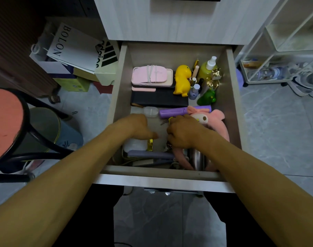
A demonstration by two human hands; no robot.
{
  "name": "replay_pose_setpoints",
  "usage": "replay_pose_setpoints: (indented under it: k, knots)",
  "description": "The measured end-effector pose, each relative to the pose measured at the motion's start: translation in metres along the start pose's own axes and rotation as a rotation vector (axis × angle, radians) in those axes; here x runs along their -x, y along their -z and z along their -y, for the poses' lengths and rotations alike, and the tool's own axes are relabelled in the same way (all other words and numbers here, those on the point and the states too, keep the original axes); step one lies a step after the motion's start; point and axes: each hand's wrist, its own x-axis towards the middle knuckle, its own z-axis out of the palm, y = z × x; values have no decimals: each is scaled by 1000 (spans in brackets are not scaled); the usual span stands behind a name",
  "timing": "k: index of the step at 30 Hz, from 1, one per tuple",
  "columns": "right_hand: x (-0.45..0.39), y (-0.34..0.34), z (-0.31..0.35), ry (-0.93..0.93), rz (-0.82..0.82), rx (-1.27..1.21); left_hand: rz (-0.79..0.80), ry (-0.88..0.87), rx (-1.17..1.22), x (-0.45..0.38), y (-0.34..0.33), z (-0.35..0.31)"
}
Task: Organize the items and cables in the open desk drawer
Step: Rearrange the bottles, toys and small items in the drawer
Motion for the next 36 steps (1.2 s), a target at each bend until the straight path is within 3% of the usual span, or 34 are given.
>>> replay_pose_setpoints:
  k: [8, 13, 25, 30, 32, 36]
  knots:
    - [10, -5, -16, -220, -368, -206, -353, 128, 228, -57, -14, -7]
    - [10, -4, -23, -269, -403, -227, -518, 44, 9, -67, -17, -12]
    - [18, 1, -11, -221, -297, -174, -501, -88, 39, -50, -23, -12]
    - [21, 4, -13, -217, -277, -173, -509, -207, 330, -24, -15, -9]
    - [20, 5, -12, -228, -286, -181, -412, -300, 425, -6, -18, -5]
    - [25, 7, -10, -218, -257, -161, -205, -342, 376, 16, -27, 5]
